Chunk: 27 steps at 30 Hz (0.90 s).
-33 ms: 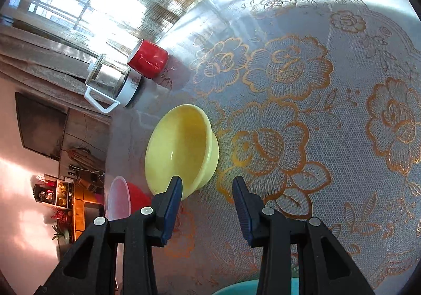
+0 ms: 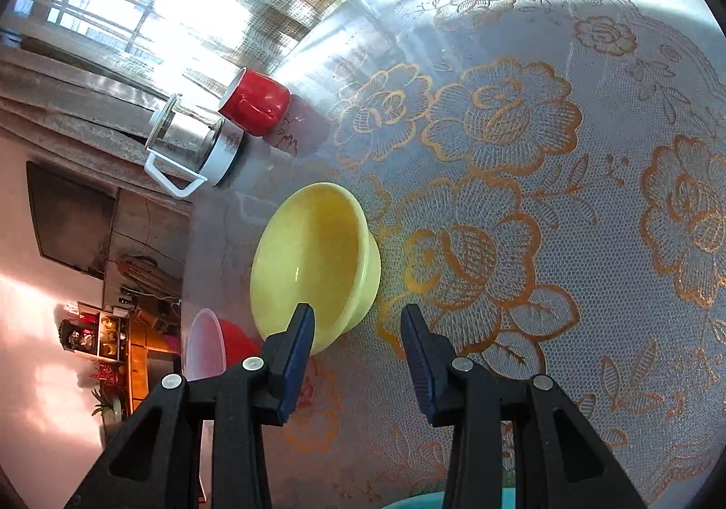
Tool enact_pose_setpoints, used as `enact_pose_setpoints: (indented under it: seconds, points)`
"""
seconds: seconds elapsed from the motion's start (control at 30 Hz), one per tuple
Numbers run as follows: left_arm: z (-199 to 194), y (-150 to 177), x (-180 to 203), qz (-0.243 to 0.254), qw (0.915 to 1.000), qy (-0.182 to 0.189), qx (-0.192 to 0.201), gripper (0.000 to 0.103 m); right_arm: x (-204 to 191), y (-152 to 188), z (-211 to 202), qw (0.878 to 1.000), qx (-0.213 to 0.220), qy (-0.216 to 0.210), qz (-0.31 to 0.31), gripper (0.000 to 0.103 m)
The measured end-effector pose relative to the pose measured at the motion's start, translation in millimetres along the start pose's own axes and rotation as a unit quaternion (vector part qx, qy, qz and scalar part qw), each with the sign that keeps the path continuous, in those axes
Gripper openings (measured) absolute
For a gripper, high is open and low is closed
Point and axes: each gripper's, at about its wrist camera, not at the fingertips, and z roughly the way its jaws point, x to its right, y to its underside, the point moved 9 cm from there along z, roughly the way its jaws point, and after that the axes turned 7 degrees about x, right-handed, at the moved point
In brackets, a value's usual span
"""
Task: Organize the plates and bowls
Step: 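Move both grippers toward the yellow bowl rim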
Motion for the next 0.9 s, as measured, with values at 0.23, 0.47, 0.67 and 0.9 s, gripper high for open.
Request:
enact_pose_setpoints:
  seconds: [0.23, 0.47, 0.67, 0.9]
  points:
    - [-1.6, -7.3, -9.5, -0.018, 0.9998, -0.007, 0.002, 0.094, -2.0, -4.4, 32.7, 1.000, -0.011, 0.019, -0.006, 0.040]
    - [1.6, -13.9, -3.7, -0.015, 0.9999, -0.006, 0.004, 0.094, 9.2, 9.0, 34.2, 0.999, -0.032, 0.011, -0.002, 0.022]
    - [10.1, -23.7, 13.4, 0.008, 0.9998, -0.014, 0.008, 0.094, 22.6, 21.0, 12.8, 0.998, -0.041, 0.028, -0.022, 0.018]
    - [31.2, -40.6, 49.1, 0.031, 0.9995, -0.004, 0.007, 0.094, 34.2, 28.1, -6.1, 0.998, -0.048, 0.029, -0.041, 0.017]
